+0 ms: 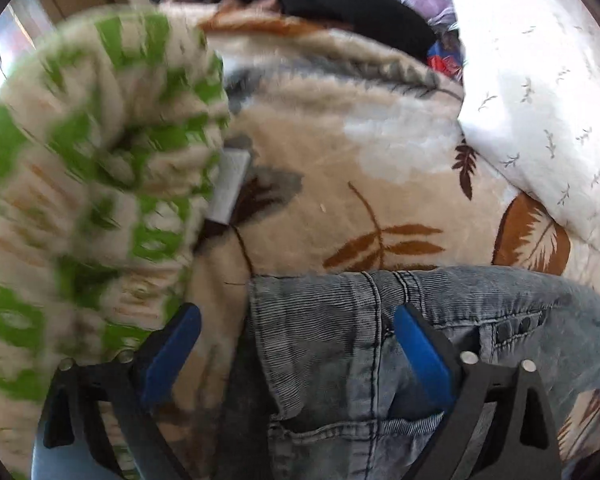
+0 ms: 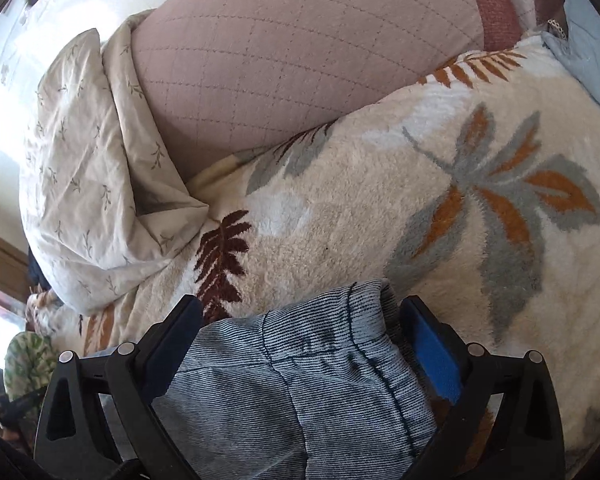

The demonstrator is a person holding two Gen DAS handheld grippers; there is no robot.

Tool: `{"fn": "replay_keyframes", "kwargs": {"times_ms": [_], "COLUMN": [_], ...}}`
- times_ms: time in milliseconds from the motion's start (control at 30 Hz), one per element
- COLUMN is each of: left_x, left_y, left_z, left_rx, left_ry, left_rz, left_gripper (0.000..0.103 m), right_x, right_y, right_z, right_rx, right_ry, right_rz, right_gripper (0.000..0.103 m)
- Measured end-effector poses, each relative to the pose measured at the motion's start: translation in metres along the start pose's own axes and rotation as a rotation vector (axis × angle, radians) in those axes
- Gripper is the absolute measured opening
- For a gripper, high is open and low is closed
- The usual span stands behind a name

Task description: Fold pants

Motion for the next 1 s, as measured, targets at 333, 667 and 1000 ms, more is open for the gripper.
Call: {"fn": "replay_keyframes", "kwargs": {"times_ms": [333, 667, 1000], "left_x": [0.008, 0.011, 0.005], "left_y": [0.014, 0.006, -0.016], "left_z": [0.027, 0.006, -0.035], "left_rx": [-0.209, -0.28, -0.356], "left_ry": [-0.041, 0.01, 0.109], "left_rz": [-0.021, -0.065, -0.075], "left_gripper": [0.035, 0.005, 0.004], "right_x": [0.004, 0.005, -0.003], "right_y": [-0.016, -0.021, -0.006], "right_z": [0.016, 0.016, -0.032], "right_rx": [-0.025, -0.021, 0.073], "right_ry": [-0.026, -0.064, 0.01], "right_rz": [-0.064, -0.097, -0.059], "right_gripper": [0.097, 0.032, 0.024]}}
Point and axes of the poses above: each gripper's, at about its wrist camera, not at the fingertips, and z roughly the way its jaws point, y to its right, x to its top, the point moved 8 cm from there along z, roughly the way its jaws point, and after that the axes turned 2 degrees about y, right-handed, at the moved point
